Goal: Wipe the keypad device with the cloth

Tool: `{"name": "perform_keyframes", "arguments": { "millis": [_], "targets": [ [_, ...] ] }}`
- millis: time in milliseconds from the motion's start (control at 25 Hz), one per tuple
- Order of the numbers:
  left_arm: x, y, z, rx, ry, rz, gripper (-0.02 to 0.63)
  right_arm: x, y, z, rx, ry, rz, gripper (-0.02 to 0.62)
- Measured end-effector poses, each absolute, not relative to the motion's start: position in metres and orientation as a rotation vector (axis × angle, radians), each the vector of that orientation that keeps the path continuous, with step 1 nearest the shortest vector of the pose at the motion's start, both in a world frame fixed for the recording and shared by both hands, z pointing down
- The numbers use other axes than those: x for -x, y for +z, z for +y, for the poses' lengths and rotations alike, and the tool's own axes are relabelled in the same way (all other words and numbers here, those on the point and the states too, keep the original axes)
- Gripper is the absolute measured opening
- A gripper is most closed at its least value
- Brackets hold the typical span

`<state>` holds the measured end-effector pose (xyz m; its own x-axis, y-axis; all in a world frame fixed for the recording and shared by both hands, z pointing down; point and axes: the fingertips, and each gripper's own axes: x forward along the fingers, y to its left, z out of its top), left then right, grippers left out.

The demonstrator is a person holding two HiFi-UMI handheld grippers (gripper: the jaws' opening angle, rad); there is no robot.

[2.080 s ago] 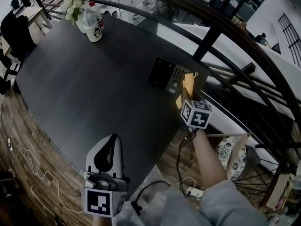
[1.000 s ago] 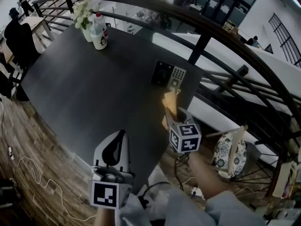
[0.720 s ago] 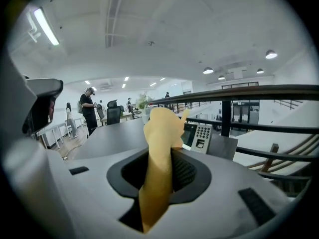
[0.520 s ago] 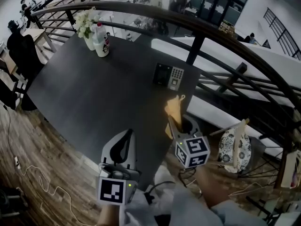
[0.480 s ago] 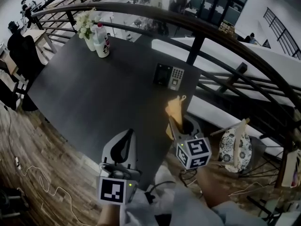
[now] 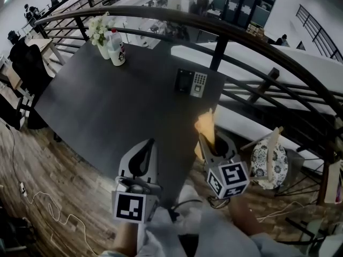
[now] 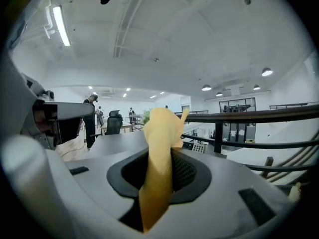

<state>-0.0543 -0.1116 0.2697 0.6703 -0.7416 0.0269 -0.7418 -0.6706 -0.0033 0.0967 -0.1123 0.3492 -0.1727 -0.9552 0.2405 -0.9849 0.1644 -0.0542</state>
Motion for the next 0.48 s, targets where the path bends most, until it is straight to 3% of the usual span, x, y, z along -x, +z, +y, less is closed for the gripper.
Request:
{"name": "perform_keyframes", "arguments": {
  "millis": [480],
  "targets": [
    [0.044,0.264,-0.103,-2.901,0.0,-1.205,0.008,-0.098,0.338,-0.084,-1.969,0.269,-2.252,0.101]
  ]
}}
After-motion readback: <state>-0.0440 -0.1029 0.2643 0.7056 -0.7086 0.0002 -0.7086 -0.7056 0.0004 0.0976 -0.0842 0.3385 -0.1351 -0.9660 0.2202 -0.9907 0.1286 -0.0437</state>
